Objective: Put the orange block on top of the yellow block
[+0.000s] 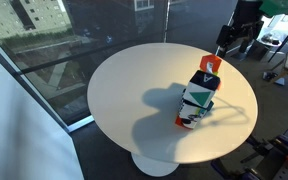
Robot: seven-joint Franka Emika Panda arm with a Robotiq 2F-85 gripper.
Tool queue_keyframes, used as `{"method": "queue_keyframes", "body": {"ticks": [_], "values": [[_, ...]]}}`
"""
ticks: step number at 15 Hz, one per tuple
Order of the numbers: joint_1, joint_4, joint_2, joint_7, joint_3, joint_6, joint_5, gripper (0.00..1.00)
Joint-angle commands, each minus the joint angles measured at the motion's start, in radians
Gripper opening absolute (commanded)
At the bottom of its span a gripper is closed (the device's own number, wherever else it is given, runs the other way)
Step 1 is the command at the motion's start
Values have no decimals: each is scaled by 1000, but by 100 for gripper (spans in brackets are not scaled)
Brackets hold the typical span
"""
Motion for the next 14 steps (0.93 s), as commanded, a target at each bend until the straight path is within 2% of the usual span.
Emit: {"method": "queue_keyframes", "body": {"ticks": [1,9,14], "values": [[-23,-74,-98,-60,-12,-36,-17,100],[-78,-255,-282,-144,-55,-10,-62,100],[-93,-296,-369,-150,-65,-11,-47,100]]}}
